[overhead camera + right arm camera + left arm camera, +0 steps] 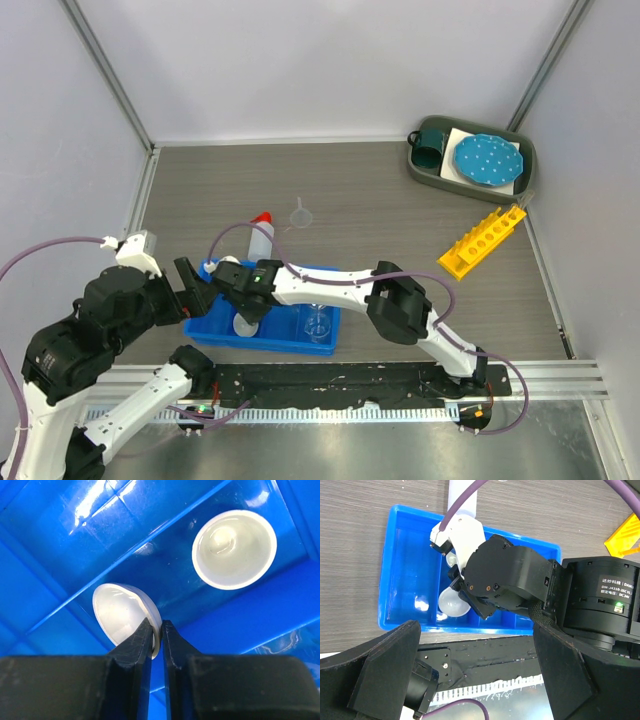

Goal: Organize the chemistry lab equipment

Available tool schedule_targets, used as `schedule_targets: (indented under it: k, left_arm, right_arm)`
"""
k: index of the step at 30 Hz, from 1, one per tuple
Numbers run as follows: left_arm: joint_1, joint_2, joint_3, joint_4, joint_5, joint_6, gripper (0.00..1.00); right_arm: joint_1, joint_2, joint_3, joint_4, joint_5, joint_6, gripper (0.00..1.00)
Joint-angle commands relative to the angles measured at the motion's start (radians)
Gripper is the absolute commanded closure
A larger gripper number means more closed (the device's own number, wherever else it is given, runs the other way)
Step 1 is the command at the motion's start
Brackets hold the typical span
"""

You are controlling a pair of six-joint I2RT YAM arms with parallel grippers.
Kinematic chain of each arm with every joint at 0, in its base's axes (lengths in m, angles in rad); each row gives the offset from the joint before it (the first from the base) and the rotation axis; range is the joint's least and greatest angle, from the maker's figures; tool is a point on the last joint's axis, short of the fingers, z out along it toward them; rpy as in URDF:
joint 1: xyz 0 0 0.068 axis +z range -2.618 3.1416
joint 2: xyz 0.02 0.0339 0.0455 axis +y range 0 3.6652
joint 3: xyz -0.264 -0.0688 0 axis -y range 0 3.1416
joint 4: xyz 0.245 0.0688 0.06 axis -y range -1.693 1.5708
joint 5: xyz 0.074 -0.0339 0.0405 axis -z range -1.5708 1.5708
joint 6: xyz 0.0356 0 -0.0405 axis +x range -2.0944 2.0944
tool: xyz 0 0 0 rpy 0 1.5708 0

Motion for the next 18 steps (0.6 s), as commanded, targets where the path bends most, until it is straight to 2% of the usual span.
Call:
schedule_targets:
  k: [1,12,18]
  left_arm:
    - [0.004,0.003,-0.004,-0.096,0.002,0.001,0.00]
    - [0.004,0.003,-0.018,-0.095,0.008,0.001,0.00]
    - [0.004,0.003,-0.017,-0.093,0.005,0.000,0.00]
  right_arm:
    - [0.004,0.012,0.012,-0.008,0.002,0.002,0.82]
    - [0.005,0.023,0.024,-0.020,0.023,-0.004,0.80]
    - [0.005,0.024,0.044,-0.039,0.046,-0.013,0.71]
